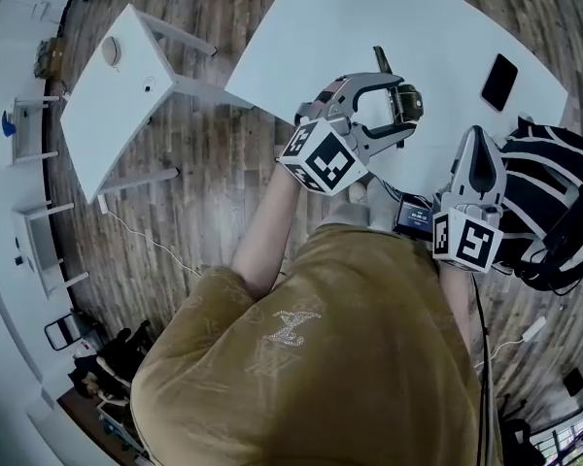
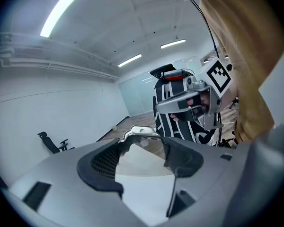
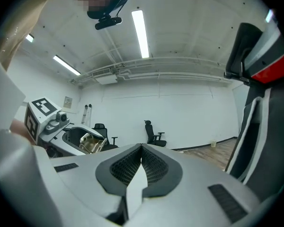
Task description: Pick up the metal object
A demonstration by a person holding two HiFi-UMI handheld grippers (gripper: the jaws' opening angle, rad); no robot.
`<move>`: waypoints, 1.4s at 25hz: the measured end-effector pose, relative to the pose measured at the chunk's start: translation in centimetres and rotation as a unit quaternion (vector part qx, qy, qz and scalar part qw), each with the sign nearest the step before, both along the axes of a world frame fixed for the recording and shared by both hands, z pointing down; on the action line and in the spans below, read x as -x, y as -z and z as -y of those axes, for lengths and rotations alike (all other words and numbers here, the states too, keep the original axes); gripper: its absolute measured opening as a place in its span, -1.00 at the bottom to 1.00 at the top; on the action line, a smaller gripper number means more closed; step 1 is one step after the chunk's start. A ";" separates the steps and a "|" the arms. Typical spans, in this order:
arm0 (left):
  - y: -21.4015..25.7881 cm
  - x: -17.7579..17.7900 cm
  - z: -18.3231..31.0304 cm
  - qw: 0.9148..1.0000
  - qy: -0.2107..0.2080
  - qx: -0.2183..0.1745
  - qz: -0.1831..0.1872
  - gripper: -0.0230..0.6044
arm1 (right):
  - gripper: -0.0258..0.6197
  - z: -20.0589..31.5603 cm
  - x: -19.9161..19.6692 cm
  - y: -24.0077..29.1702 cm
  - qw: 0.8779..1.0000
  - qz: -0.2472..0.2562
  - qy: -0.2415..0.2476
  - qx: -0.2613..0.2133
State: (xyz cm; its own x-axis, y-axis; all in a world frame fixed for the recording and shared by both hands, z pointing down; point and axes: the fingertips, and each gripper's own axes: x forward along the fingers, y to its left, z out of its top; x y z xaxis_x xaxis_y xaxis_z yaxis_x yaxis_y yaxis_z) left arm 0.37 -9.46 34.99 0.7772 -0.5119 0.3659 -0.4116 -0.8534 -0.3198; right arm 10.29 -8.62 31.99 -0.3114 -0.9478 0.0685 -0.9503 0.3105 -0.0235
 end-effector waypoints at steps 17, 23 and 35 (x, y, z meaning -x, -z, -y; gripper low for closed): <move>6.6 1.3 0.4 0.984 0.059 -0.016 -0.165 0.01 | -0.89 0.9 0.2 1.5 0.999 -0.016 0.012 -0.026; 7.2 1.3 0.5 0.982 0.066 -0.015 -0.177 0.01 | -0.90 0.9 0.3 1.3 0.999 -0.022 0.019 -0.023; 6.9 1.2 0.7 0.981 0.067 -0.005 -0.183 0.01 | -0.90 0.5 0.7 1.4 0.999 -0.019 0.033 -0.020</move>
